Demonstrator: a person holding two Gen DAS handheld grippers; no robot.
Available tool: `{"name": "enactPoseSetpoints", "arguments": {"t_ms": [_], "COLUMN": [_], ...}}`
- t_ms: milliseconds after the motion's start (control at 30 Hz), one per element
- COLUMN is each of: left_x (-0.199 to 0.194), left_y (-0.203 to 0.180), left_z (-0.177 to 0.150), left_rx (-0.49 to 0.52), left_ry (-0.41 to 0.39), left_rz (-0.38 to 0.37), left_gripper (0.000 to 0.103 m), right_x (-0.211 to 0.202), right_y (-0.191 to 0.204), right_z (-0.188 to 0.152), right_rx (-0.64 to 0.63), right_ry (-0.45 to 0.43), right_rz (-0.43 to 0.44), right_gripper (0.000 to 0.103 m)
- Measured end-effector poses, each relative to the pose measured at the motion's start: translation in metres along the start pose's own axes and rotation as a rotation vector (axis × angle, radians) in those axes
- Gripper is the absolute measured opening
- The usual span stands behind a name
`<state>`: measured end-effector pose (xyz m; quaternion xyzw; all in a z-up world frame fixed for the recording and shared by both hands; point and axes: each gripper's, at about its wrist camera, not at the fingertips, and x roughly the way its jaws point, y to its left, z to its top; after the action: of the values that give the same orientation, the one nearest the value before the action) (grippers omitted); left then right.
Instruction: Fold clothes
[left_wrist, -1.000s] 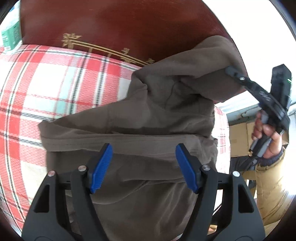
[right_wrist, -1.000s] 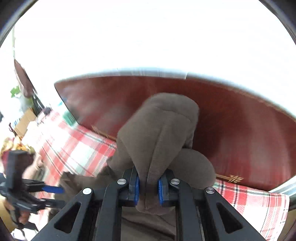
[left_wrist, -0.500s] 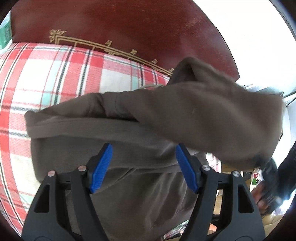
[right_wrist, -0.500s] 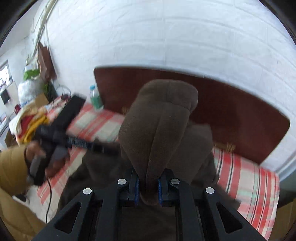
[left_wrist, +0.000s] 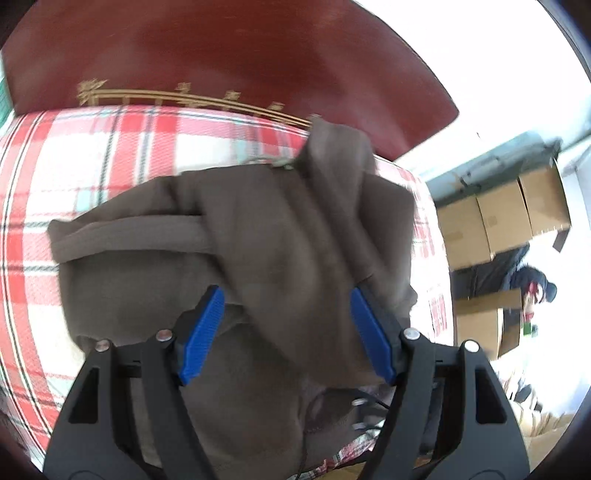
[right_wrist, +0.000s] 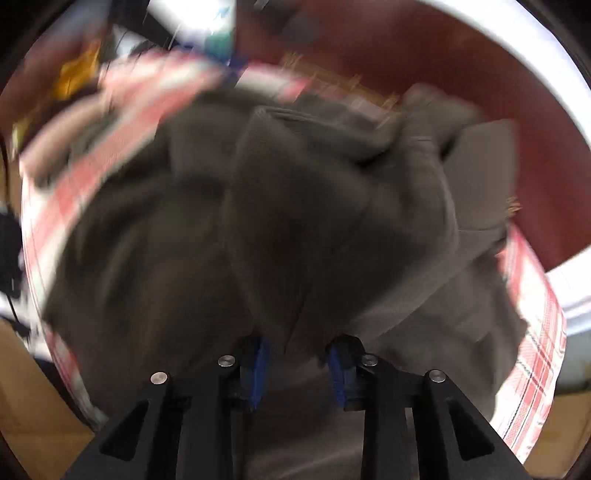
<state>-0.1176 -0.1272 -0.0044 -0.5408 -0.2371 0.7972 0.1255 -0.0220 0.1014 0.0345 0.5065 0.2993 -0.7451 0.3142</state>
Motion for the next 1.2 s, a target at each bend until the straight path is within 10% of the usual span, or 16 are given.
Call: {"name": "enactPoseSetpoints", "arguments": {"t_ms": [133, 433, 533, 700, 800, 967, 1200], "left_x": [0.007, 0.006, 0.026, 0.062, 0.084, 0.077, 0.083], "left_y": [-0.024, -0.072, -0.079, -0.077, -0.048, 0.037, 0.045], "left_z": [-0.005, -0.032, -0.044, -0.060, -0.059, -0.053, -0.042], "left_rx": [0.066, 0.213, 0.252, 0.299, 0.211, -0.150, -0.193], "left_ry": [0.020, 0.050, 0.109, 0.194, 0.231, 0.201, 0.183], "left_rz": [0.003, -0.081, -0.059, 0.033, 0.144, 0.070, 0.106], "left_gripper": [0.072, 0.073, 0.073, 0.073, 0.044, 0.037, 0.037], "right_x": [-0.008, -0.100, -0.088, -0.043, -0.014, -0.015, 0.069], "right_y": [0.008, -0.118, -0.145, -0.164, -0.168, -0.209, -0.232], "right_z": [-0.018, -0.013, 0.010, 0.045, 0.051, 0.016, -0.014], "right_rx": [-0.068, 0.287, 0.407, 0.488, 0.522, 0.731, 0.932], "right_ry": [0.025, -0.203, -0.254, -0.245, -0.216, -0.280, -0.116], "right_rz": [0.043, 0.111, 0.189, 0.301, 0.375, 0.407, 0.394], "right_gripper": [0.031, 0.041, 0.059, 0.059, 0.015, 0.011, 0.013]}}
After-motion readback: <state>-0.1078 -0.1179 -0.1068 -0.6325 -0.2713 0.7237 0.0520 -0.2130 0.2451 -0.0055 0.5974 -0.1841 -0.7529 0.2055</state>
